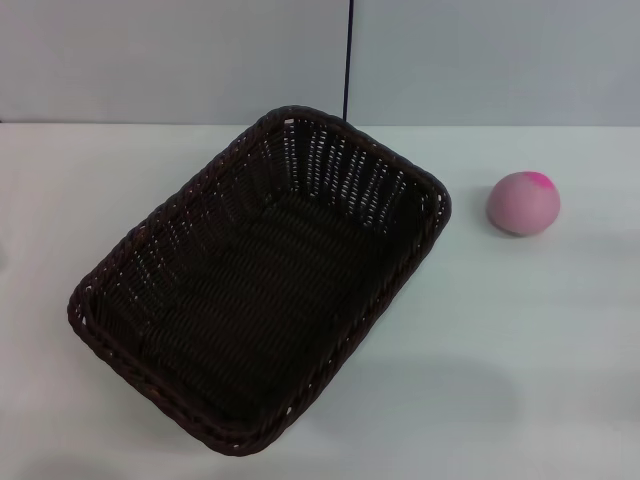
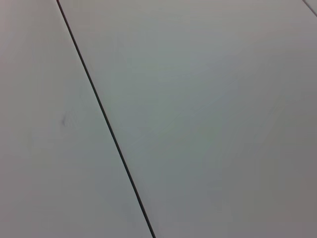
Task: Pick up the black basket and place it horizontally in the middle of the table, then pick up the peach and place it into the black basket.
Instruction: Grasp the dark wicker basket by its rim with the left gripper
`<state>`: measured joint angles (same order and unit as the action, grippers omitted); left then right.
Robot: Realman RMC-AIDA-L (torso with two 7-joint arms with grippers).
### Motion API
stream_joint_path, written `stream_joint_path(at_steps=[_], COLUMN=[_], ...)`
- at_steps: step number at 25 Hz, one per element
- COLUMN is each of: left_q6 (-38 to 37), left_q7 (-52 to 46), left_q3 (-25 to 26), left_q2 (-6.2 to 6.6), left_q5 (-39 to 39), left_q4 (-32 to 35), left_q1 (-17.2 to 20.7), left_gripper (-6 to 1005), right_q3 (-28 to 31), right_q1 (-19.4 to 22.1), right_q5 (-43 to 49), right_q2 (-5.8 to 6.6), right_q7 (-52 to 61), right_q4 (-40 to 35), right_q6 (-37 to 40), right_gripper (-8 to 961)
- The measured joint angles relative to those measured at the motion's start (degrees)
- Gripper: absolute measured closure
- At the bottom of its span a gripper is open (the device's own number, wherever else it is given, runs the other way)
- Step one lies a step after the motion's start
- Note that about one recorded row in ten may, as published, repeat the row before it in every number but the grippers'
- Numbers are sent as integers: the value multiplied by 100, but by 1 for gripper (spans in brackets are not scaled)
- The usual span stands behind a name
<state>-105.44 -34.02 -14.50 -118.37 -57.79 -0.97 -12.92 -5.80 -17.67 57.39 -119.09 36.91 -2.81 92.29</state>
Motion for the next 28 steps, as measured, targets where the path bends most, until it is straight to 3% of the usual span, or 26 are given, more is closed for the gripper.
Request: stream_joint_path(at_steps=[12, 17, 28], left_q6=[13, 15, -23], left_q7=[0, 0, -64], left_q3=[59, 61, 61], left_q2=[-7, -10, -10], left_q5=[5, 6, -14], left_q4=[0, 0, 0], left_q1=[-50, -61, -56], left_gripper=[748, 507, 452], right_q3=[0, 0, -22], right_q1=[-32, -37, -22], right_q5=[0, 0, 0], right_q2=[0, 0, 0], right_q7=[1, 3, 32], right_q4=[0, 11, 67], right_q6=[0, 0, 0], right_gripper=[459, 459, 459])
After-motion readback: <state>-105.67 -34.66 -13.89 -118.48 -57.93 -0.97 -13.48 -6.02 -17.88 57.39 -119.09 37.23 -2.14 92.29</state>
